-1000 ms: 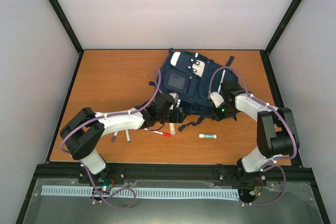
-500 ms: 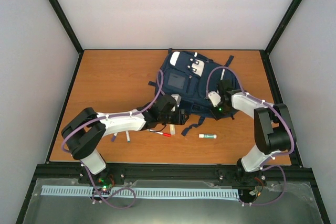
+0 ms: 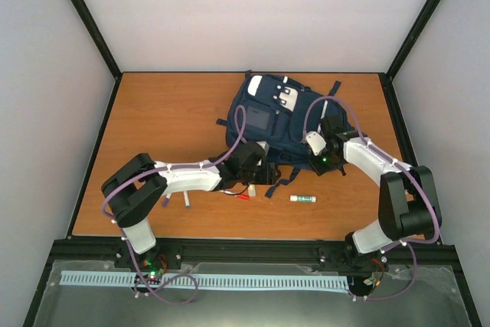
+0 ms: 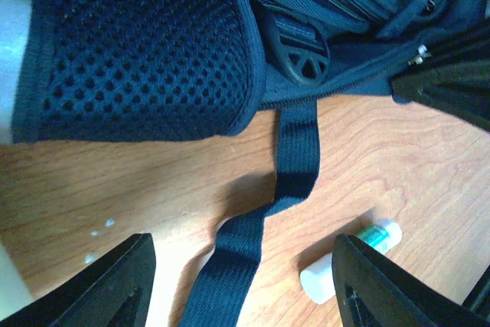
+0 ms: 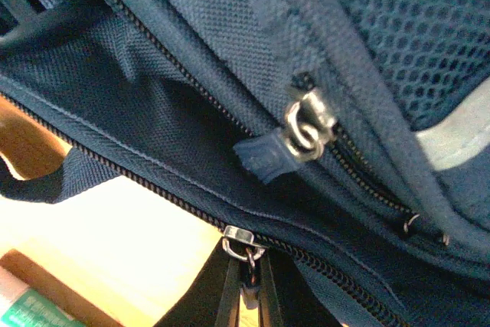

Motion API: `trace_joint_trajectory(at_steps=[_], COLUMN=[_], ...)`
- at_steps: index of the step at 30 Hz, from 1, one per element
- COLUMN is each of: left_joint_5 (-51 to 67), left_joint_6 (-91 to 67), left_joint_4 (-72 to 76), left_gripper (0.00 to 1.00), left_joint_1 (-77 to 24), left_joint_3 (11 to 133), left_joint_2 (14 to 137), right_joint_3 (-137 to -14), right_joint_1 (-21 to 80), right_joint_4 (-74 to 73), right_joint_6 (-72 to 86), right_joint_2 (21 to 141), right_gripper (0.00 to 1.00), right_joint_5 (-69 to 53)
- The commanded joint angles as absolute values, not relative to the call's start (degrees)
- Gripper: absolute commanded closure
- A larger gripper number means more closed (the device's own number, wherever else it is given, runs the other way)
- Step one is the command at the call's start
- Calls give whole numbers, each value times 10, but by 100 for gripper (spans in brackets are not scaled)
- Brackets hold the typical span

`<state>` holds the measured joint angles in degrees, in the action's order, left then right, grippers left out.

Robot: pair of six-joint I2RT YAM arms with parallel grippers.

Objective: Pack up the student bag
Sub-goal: Zip the student bag at the center of the board.

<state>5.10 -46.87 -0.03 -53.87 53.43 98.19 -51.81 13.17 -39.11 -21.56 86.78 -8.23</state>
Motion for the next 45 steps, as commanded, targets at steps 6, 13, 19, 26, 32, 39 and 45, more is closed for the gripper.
trace_joint_trajectory(at_steps=[6,13,19,26,32,39,45], left_joint_5=[53,23,24,-3,-13,-10,-4], left_joint_6=[-618,-676,-734,-743,-734,-735,-730], left_joint_4=[16,-9,0,-3,-15,-9,-6], left_gripper=[32,30,27,34,44,56,61], left_joint_1=[-555,-560,-560,-560,-560,-560,-560], left_joint_3=[613,660,695,725,730,727,737], left_joint_2=[1044,1089,1136,1163,1160,1164,1170], right_joint_3=[-541,-529,-509,-480,-473,-487,-481], right_joint_1=[134,134,135,134,135,135,135], right_joint_4=[-466,-434,-412,-383,-378,-403,-372], right_joint_6=[-240,-263,-286,-305,-303,-299,-278], right_joint_2=[871,875,861,876,850,812,825], right_gripper=[96,93,89,90,97,92,64], right_joint_5=[-103,-47,-41,-30,-32,-62,-102])
